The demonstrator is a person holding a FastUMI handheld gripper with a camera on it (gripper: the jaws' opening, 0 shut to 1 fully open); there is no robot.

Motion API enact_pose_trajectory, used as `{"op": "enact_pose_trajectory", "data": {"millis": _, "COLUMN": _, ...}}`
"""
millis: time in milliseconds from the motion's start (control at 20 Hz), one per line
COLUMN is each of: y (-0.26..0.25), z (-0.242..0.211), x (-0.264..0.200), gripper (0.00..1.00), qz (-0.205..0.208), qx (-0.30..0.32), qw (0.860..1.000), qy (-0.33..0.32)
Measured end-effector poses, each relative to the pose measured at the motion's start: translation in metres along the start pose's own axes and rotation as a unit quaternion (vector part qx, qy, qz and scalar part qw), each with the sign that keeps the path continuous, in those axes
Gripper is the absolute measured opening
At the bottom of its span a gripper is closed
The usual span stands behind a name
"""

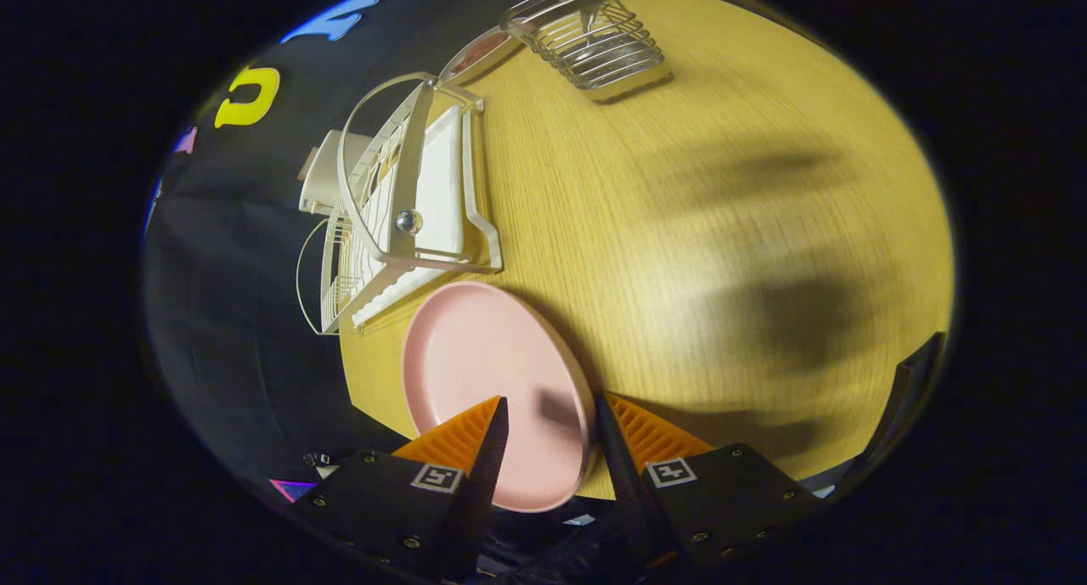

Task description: Take the plate from the dish rack, then take the spoon from the basket and place it into the plate.

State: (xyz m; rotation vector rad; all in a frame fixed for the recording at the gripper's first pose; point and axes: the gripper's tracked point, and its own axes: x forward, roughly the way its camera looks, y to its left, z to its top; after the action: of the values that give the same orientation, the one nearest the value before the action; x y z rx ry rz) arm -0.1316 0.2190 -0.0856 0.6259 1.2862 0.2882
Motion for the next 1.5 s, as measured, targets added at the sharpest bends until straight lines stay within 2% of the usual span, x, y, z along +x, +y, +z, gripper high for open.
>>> {"op": "enact_pose_trajectory", "data": {"millis": 300, "y": -0.011, "z": 0.019, "x": -0.027, "gripper": 0.64, "qz": -0.002, "qx": -0.005, "qw": 0.999, "qy": -0.043}}
{"op": "enact_pose_trajectory", "data": {"millis": 500, "y": -0.008, "z": 0.056, "x": -0.06, "gripper": 0.64, "qz": -0.011, "qx": -0.02, "qw": 0.991, "qy": -0.13}}
{"op": "enact_pose_trajectory", "data": {"millis": 650, "y": -0.011, "z": 0.091, "x": -0.092, "gripper": 0.64, "qz": -0.023, "qx": -0.023, "qw": 0.976, "qy": -0.216}}
{"op": "enact_pose_trajectory", "data": {"millis": 800, "y": -0.011, "z": 0.124, "x": -0.124, "gripper": 0.64, "qz": -0.03, "qx": -0.025, "qw": 0.952, "qy": -0.304}}
{"op": "enact_pose_trajectory", "data": {"millis": 950, "y": -0.014, "z": 0.158, "x": -0.137, "gripper": 0.64, "qz": -0.04, "qx": -0.009, "qw": 0.928, "qy": -0.369}}
{"op": "enact_pose_trajectory", "data": {"millis": 1150, "y": -0.022, "z": 0.195, "x": -0.136, "gripper": 0.64, "qz": -0.039, "qx": 0.028, "qw": 0.911, "qy": -0.409}}
{"op": "enact_pose_trajectory", "data": {"millis": 1250, "y": -0.025, "z": 0.214, "x": -0.134, "gripper": 0.56, "qz": -0.033, "qx": 0.043, "qw": 0.904, "qy": -0.425}}
{"op": "enact_pose_trajectory", "data": {"millis": 1300, "y": -0.026, "z": 0.22, "x": -0.135, "gripper": 0.56, "qz": -0.033, "qx": 0.052, "qw": 0.899, "qy": -0.434}}
{"op": "enact_pose_trajectory", "data": {"millis": 1500, "y": -0.029, "z": 0.239, "x": -0.117, "gripper": 0.56, "qz": -0.021, "qx": 0.081, "qw": 0.894, "qy": -0.441}}
